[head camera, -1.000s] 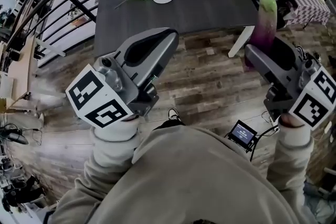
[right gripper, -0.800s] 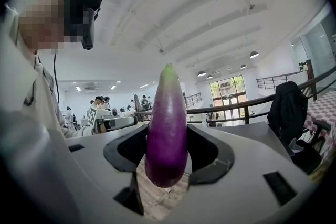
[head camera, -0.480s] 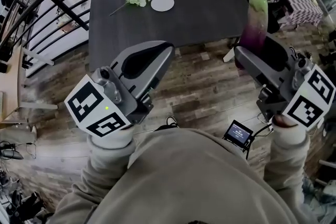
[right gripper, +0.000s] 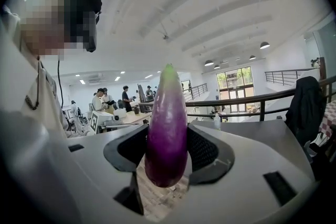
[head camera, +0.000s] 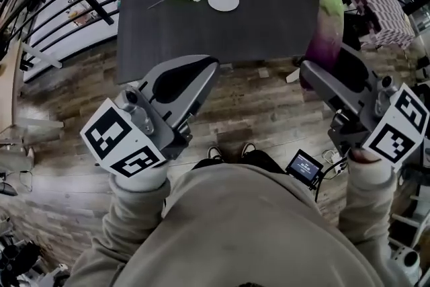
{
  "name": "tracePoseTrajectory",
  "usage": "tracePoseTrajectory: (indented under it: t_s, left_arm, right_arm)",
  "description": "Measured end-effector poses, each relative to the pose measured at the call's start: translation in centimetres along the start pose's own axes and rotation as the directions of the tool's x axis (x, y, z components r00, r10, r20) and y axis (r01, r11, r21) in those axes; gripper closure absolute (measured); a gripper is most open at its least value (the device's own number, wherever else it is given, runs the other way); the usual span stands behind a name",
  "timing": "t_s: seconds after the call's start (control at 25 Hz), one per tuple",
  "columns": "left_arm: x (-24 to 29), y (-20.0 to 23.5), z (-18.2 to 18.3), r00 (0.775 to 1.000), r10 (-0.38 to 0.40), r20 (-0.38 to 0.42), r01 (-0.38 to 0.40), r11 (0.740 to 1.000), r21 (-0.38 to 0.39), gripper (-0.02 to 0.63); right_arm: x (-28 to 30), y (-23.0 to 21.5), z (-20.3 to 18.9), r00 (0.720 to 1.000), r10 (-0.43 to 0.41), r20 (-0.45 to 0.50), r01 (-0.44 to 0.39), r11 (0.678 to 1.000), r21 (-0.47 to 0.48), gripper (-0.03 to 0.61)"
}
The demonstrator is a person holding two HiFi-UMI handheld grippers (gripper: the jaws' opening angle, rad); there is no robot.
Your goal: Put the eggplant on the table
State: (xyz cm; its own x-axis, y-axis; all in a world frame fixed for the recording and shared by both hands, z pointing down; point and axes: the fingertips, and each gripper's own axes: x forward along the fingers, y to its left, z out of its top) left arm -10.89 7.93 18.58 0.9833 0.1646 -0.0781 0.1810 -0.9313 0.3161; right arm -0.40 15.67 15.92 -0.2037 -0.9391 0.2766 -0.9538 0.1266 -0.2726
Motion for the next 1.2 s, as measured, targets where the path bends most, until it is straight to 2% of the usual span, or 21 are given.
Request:
tracePoseTrajectory:
  t_s: [0.2, 0.32, 0.56, 0.72, 0.88, 1.0, 1.2]
  left_arm:
    - [-1.1, 0.5, 0.0, 0.999, 0.035, 0.018, -0.036, 0.999, 0.01, 0.607]
    - [-2.0, 1.1, -0.2, 0.995, 0.096, 0.018, -0.096, 0.995, 0.02, 0.607]
    - [-3.3, 2.4, 0.3, 0.974, 0.222, 0.032, -0.224, 0.974, 0.042, 0.607]
    - [-2.1, 2.9, 0.3, 0.967, 0.256, 0.015, -0.256, 0.965, 0.054, 0.607]
    - [-0.8, 3.9, 0.0, 0.96, 0.28, -0.002, -0.279, 0.96, 0.033, 0.607]
    - [1.6, 6.1, 1.3, 0.955, 0.297, -0.004, -0.297, 0.954, 0.036, 0.607]
    - [8.2, 7.9, 4.9, 0.96, 0.275, 0.062, -0.279, 0.956, 0.089, 0.607]
  right_arm:
    - [1.8, 0.5, -0.3, 0.998, 0.055, -0.029, -0.056, 0.998, -0.017, 0.339]
    - [2.9, 0.0, -0.6, 0.994, 0.108, -0.019, -0.108, 0.994, 0.01, 0.339]
    - [5.1, -0.9, -0.4, 0.978, 0.208, -0.013, -0.208, 0.978, -0.011, 0.339]
    - [6.8, -2.2, 1.0, 0.966, 0.258, 0.008, -0.258, 0.966, -0.028, 0.339]
    - [7.7, -5.1, 0.3, 0.957, 0.29, 0.008, -0.29, 0.957, 0.027, 0.34]
    - [8.1, -8.0, 1.5, 0.953, 0.303, 0.023, -0.303, 0.952, 0.032, 0.339]
    - [6.8, -14.8, 4.4, 0.958, 0.277, 0.068, -0.281, 0.959, 0.047, 0.339]
